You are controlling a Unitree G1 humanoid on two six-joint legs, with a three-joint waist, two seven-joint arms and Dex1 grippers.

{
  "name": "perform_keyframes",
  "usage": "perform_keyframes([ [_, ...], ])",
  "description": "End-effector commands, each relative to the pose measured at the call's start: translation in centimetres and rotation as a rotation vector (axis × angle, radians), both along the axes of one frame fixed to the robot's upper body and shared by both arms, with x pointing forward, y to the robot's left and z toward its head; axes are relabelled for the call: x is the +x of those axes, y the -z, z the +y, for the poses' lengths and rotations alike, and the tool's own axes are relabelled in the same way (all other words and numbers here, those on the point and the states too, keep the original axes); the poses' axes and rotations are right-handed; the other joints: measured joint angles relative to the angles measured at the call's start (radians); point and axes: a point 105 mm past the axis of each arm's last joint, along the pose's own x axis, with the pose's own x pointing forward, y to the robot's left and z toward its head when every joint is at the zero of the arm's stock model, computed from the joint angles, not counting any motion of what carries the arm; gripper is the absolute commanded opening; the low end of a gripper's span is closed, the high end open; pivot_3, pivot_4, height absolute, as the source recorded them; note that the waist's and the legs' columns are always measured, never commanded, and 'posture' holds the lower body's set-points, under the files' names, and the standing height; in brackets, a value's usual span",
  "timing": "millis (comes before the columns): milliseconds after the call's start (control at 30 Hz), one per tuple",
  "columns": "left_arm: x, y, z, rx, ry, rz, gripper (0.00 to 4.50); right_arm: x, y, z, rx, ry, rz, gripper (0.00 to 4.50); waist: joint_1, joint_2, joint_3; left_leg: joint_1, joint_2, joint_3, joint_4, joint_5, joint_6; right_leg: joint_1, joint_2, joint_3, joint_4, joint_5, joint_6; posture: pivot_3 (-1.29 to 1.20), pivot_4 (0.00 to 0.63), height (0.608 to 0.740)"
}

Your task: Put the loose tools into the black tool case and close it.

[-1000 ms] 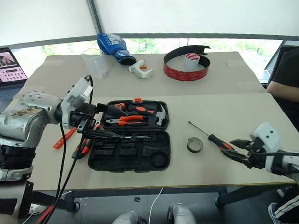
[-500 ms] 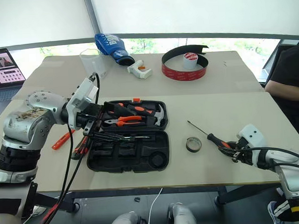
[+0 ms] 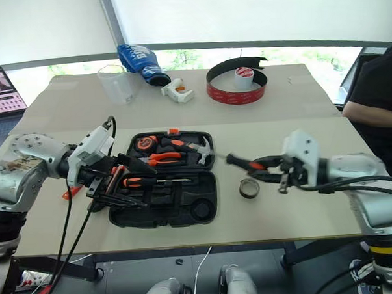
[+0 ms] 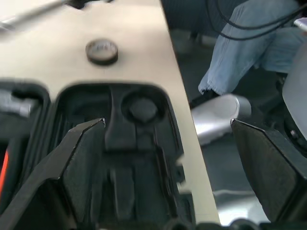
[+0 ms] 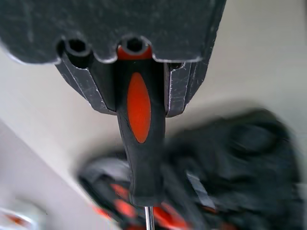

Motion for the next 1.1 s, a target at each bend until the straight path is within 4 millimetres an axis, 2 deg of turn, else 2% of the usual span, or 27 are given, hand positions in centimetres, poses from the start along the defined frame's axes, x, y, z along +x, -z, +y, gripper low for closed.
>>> perform_keyframes([
  [33, -0.6, -0.9, 1.6, 0.024, -0.040, -0.053, 4.50, 0.0, 0.4, 3.4, -0.062, -0.120, -0.014, 1.02, 0.003, 0.000, 0.000, -0.002, 0.000, 0.000, 0.001, 0.000, 0.000, -0.002, 0.000, 0.000, 0.001, 0.000, 0.000, 0.00, 0.150, 0.727],
  [200, -2.0, -0.4, 3.5, 0.060, -0.113, -0.031, 4.50, 1.8, 1.6, 5.8, -0.153, -0.181, -0.048, 1.02, 0.008, 0.000, 0.000, -0.004, -0.001, 0.002, 0.001, 0.000, 0.000, -0.004, -0.001, 0.000, 0.000, 0.000, 0.000, 0.00, 0.150, 0.727],
  [367, -2.6, -0.4, 3.6, 0.044, -0.153, -0.040, 4.50, 3.3, 2.1, 6.7, -0.185, -0.176, -0.062, 1.02, 0.010, 0.000, 0.000, -0.005, -0.001, 0.002, 0.002, 0.000, 0.000, -0.004, -0.003, -0.001, 0.000, 0.000, -0.001, 0.00, 0.150, 0.727],
  [600, -2.5, -0.7, 3.1, 0.021, -0.174, -0.064, 4.50, 3.9, 3.5, 6.4, -0.230, -0.152, -0.041, 1.02, 0.005, 0.000, 0.000, -0.004, -0.001, 0.002, 0.002, 0.000, 0.000, -0.004, -0.003, 0.000, 0.002, 0.000, -0.001, 0.00, 0.150, 0.727],
  [1067, -1.9, -0.8, 2.7, 0.011, -0.174, -0.080, 4.50, 4.2, 4.0, 7.4, -0.206, -0.129, -0.002, 1.02, -0.001, 0.000, 0.000, -0.004, -0.001, 0.003, 0.001, 0.000, 0.000, -0.004, -0.003, 0.000, 0.002, 0.000, -0.002, 0.00, 0.150, 0.727],
  [1100, -1.8, -0.8, 2.6, 0.010, -0.174, -0.081, 4.50, 4.1, 3.9, 7.5, -0.200, -0.132, -0.004, 1.52, -0.001, 0.000, 0.000, -0.004, -0.001, 0.003, 0.001, 0.000, 0.000, -0.004, -0.003, 0.000, 0.002, 0.000, -0.002, 0.00, 0.150, 0.727],
])
